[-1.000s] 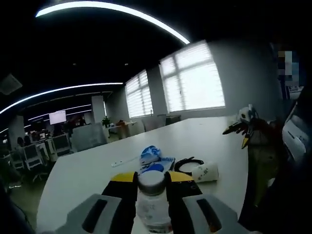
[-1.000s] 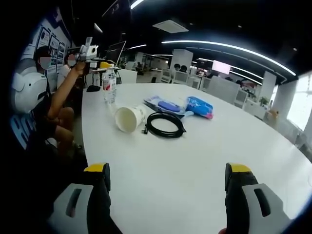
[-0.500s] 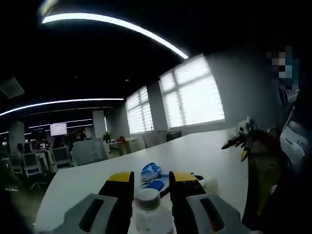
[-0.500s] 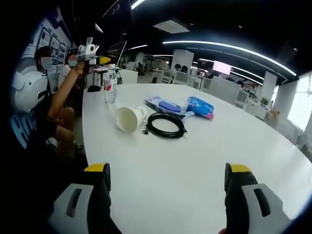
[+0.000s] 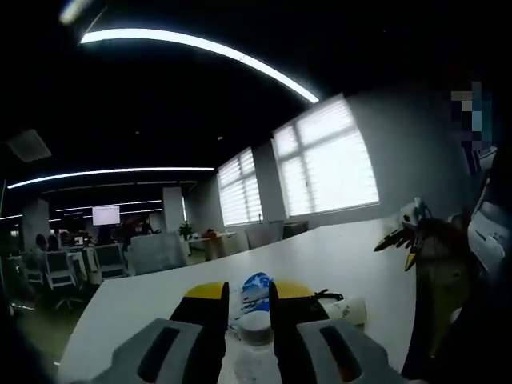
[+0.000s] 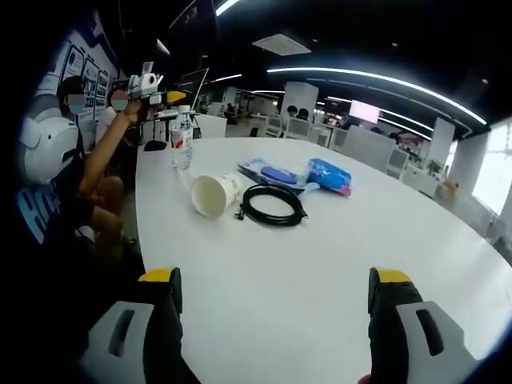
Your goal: Arrange the tabletop items into an orderly group along one side of the table until the central work area is clear of visible clutter.
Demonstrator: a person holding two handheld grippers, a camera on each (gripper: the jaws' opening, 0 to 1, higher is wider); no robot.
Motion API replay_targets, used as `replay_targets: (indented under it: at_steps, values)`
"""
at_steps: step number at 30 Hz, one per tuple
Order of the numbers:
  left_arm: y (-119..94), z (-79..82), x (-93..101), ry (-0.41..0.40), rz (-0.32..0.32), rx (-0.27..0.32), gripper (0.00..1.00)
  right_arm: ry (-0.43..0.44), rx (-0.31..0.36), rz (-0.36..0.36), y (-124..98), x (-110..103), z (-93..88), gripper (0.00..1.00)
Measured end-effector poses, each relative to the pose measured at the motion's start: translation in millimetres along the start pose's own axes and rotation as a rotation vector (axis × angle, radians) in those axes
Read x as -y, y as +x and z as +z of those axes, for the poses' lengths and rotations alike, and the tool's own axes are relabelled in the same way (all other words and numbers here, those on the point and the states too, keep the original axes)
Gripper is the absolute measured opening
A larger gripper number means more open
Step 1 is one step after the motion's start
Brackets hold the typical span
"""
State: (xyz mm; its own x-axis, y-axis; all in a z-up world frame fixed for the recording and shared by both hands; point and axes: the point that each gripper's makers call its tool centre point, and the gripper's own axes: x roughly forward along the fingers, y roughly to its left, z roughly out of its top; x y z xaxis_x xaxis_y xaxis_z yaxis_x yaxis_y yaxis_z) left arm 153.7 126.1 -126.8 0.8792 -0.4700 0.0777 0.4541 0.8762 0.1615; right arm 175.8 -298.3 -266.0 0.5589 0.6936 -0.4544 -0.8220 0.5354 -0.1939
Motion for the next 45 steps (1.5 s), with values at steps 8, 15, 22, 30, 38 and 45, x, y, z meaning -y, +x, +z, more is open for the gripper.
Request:
replay_targets:
  at_steps: [8, 15, 22, 30, 38, 45]
  values:
    - [6, -5.3, 4.8, -0.005, -0.025, -0.013, 0.16, 0.005, -0.001, -0.005, -2, 1, -2.0, 0.93]
    - [8, -6.9, 3.0, -0.042, -0.021, -0.007, 0.01, 0.009, -0.003, -0.01, -3, 1, -3.8, 0.93]
    - [8, -11.8, 2.0, -0.095, -0.024, -0.012, 0.0, 0.013, -0.005, -0.009, -2, 1, -5.3, 0.93]
    - [12, -10.7, 7.7, -0.072, -0.07, -0.024, 0.11, 0.017, -0.005, -0.013, -3, 1, -6.8, 0.93]
    - [11, -11.9, 1.9, -0.097, -0.086, -0.014, 0.21, 0.022, -0.007, -0.016, -4, 1, -8.7, 0.93]
    - [13, -12.1, 6.0, -0.105, -0.111, -0.005, 0.23, 0.02, -0.01, -0.012, -3, 1, -8.4, 0.93]
